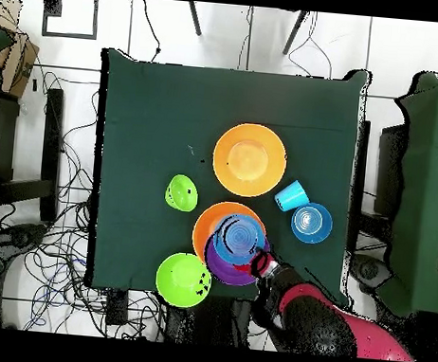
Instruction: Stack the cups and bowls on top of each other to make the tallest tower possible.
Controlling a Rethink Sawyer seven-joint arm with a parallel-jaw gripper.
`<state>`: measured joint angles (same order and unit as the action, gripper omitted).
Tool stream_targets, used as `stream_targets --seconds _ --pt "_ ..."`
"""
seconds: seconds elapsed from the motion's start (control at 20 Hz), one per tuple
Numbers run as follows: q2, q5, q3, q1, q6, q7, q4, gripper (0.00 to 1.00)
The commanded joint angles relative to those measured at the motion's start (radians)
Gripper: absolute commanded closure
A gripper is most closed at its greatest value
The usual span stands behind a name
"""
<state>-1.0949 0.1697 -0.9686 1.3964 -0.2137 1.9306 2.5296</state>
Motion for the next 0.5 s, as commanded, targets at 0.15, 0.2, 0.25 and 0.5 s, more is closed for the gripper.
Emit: stream_targets --seconds 0.15,0.2,0.25,0.5 --pt "0.073 0.098 0.079 -0.072 0.058 0.037 -0.084 1.00" --pt "0.070 0.098 0.075 -0.069 0.060 0.038 -0.078 1.00" --pt "0.069 0.101 0.075 -0.067 0.062 0.039 -0.076 1.00" --pt "0.048 0.091 0.048 -0.049 0.054 0.042 -0.058 1.00"
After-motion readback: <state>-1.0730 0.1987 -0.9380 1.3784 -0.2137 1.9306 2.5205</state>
